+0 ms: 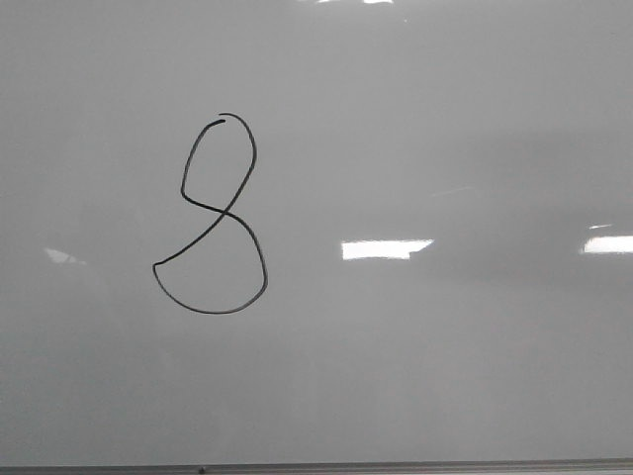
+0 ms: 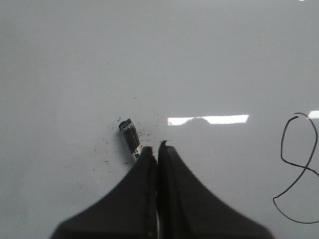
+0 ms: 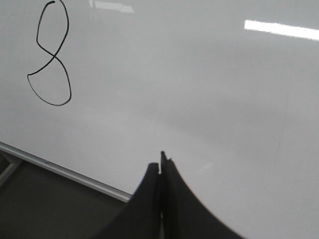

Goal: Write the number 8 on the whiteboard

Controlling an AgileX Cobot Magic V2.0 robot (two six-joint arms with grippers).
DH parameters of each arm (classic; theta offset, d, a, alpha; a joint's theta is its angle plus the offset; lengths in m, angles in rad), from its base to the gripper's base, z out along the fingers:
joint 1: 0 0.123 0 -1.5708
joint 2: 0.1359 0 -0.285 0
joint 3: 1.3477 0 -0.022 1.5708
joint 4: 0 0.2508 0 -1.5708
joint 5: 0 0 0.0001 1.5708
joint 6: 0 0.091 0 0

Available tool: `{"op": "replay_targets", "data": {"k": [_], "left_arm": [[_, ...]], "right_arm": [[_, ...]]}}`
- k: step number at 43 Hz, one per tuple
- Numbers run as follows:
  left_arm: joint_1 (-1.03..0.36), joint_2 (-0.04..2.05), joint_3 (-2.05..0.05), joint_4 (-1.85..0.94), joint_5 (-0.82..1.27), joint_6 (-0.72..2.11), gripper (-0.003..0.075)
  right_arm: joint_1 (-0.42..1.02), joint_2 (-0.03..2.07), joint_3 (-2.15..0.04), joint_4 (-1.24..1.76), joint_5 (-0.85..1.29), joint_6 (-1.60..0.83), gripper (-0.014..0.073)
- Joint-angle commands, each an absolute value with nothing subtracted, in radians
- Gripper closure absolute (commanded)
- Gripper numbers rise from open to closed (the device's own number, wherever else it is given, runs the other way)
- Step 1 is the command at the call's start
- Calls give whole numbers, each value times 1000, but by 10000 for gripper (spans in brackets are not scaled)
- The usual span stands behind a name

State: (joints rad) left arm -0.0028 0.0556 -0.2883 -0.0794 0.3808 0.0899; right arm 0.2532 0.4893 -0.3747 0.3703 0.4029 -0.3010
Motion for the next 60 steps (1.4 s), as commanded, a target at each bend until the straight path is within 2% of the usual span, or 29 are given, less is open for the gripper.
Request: {"op": "replay_targets", "data": {"k": [1,16,54,60], "left_arm": [[-10,22,-242,-45,264,42,741],[-10,-21,24,-45,-16,42,741],[-10,-18,20,-45,33,42,741],[-10,-18,20,-45,33,42,741]], "right_arm": [[248,490,-399,378,342,-303,655],[248,490,-399,378,345,-303,655],[248,490,-399,378,352,-303,655],[240,442,-373,298,331,-300,655]]}}
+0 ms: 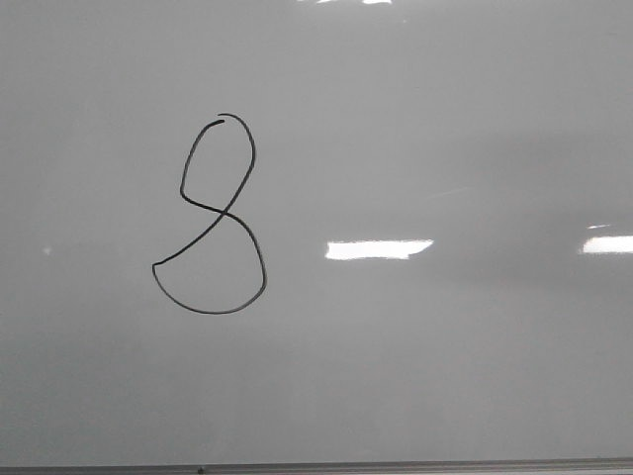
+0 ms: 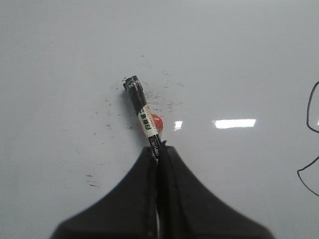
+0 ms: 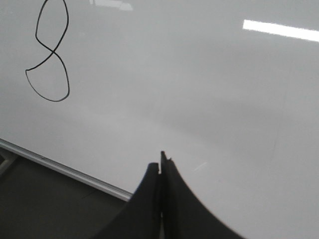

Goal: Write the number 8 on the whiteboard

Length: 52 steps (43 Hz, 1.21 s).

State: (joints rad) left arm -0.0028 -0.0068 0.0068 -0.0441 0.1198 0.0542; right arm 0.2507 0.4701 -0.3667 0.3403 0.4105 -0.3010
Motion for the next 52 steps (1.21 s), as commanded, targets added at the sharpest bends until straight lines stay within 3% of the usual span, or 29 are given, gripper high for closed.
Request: {"op": "replay_targets", "data": {"k": [1,11,24,52], "left_arm": [[-10,-18,20,-45,33,42,741],[-10,-18,20,-45,33,42,741],[-10,-18,20,-45,33,42,741],[-10,-18,20,-45,31,42,741]], "right_arm": [[235,427,-363,277,318,-297,655],[102,215,-158,139,170,-146,655],[-9,-24,25,123,200,-100,655],[-9,-28,25,123,205,-100,655]]}}
